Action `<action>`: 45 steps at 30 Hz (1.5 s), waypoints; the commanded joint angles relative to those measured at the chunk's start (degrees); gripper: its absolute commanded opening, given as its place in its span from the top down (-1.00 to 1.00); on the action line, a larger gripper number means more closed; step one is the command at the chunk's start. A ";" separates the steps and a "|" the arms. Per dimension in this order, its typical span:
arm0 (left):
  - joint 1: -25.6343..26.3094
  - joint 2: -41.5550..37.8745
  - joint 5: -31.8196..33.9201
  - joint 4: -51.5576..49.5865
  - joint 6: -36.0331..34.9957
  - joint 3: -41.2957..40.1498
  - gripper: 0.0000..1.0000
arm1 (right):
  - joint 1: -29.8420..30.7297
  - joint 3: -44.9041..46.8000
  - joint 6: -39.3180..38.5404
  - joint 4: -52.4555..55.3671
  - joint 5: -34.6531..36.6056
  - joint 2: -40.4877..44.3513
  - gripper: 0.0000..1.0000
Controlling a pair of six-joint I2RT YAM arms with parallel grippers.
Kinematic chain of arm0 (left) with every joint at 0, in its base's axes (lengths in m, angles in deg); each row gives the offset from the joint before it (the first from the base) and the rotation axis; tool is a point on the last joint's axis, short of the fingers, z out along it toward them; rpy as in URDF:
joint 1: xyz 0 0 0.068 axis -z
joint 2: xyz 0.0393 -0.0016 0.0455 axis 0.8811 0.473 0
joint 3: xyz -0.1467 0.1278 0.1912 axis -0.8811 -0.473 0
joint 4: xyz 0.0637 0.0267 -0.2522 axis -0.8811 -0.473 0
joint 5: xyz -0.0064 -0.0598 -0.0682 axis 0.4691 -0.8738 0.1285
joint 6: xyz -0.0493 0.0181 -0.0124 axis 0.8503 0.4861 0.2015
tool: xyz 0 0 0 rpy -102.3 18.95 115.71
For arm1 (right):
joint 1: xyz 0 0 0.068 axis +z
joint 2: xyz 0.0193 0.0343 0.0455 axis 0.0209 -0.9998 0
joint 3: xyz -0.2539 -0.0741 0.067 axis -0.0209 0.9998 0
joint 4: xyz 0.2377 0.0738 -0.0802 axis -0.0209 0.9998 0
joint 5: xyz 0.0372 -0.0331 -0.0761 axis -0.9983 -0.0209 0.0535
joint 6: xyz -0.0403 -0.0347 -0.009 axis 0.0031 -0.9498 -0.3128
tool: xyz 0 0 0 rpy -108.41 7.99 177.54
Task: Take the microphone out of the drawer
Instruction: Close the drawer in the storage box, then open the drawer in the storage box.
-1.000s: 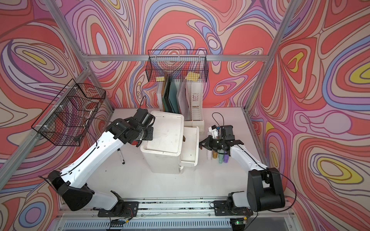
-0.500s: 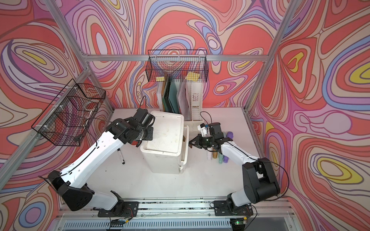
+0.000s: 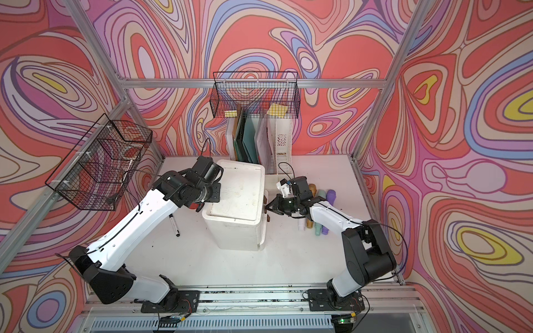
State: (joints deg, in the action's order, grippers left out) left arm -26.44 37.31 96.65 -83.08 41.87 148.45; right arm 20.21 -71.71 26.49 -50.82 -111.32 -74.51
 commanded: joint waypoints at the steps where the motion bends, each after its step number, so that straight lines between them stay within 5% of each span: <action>1: -0.26 0.39 3.25 -4.15 -1.41 -1.08 1.00 | 0.66 0.12 -0.18 1.34 5.36 2.97 1.00; 10: -0.27 0.26 3.33 -3.88 -1.75 -1.64 1.00 | 0.64 5.65 5.99 0.78 14.00 6.00 0.90; 30: -0.26 0.83 3.07 -3.40 -1.97 -1.88 1.00 | 0.73 23.46 33.66 -31.40 13.69 1.73 0.14; 45: -0.26 0.83 3.27 -3.65 -1.73 -1.89 1.00 | 5.41 27.68 51.57 -47.12 19.59 -3.68 0.06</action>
State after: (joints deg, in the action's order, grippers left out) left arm -26.44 37.25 96.67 -82.95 41.85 148.32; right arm 24.36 -44.25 73.29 -93.02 -94.01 -77.07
